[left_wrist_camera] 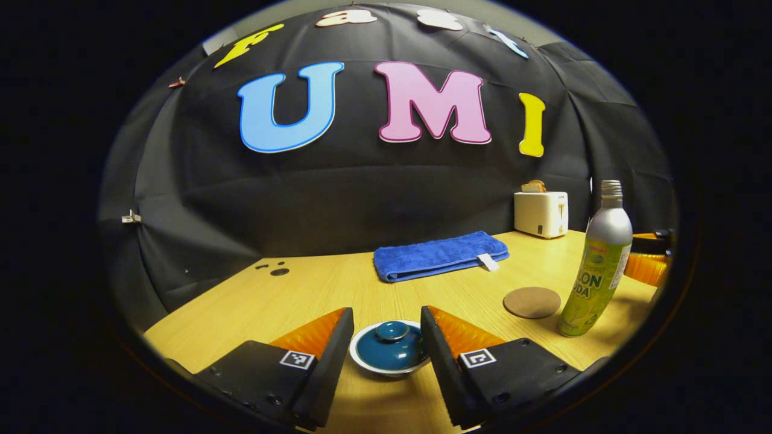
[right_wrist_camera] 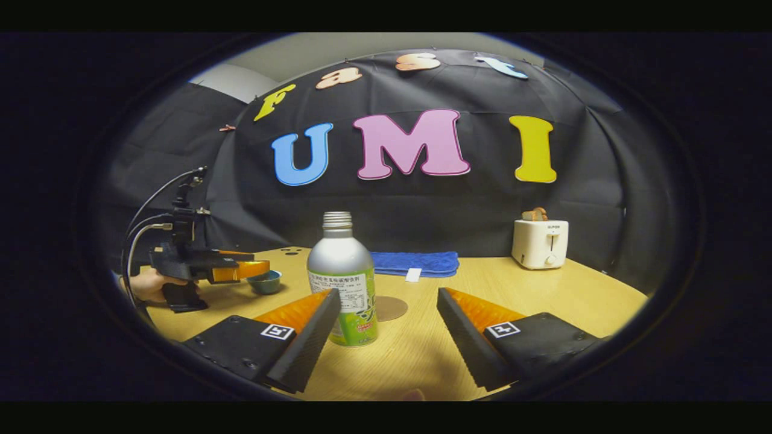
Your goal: Open the teacup lid with one hand, grasp the water bottle and pour water into the teacup with the other hand; after pouring, place the water bottle on the coaster and then close the teacup lid.
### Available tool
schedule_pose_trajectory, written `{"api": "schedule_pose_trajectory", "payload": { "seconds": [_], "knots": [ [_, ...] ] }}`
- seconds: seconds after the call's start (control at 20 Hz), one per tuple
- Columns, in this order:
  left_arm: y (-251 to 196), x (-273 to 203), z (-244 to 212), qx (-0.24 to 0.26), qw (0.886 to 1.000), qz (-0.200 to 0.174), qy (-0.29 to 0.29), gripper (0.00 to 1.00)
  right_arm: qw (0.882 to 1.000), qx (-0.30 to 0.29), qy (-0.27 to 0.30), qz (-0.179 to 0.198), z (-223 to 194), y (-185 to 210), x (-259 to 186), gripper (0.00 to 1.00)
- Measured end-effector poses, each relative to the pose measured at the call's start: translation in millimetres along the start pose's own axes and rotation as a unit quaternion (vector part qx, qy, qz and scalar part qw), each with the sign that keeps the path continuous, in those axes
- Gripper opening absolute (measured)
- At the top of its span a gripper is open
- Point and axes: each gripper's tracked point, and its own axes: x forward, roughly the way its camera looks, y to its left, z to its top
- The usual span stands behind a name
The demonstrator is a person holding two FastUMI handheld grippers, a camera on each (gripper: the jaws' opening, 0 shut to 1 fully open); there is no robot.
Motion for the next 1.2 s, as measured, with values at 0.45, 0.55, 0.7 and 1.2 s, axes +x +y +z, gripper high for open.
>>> {"api": "schedule_pose_trajectory", "payload": {
  "seconds": [0.45, 0.55, 0.7, 1.2],
  "knots": [
    [-11, 13, -6, 0.012, 0.999, -0.021, 0.029, 0.52, 1.0, 0.0, 0.0, 0.0, 0, 0, 0, 0.99],
    [-10, 14, -6, 0.012, 0.999, -0.019, 0.026, 0.46, 1.0, 0.0, 0.0, 0.0, 0, 0, 0, 0.99],
    [-11, 14, -7, 0.01, 0.999, -0.023, 0.023, 0.36, 1.0, 0.0, 0.0, 0.0, 0, 1, 0, 0.99],
    [-7, -2, 1, -0.014, 1.0, -0.024, -0.013, 0.32, 1.0, 0.0, -0.001, 0.0, 1, 1, 0, 0.99]
  ]
}}
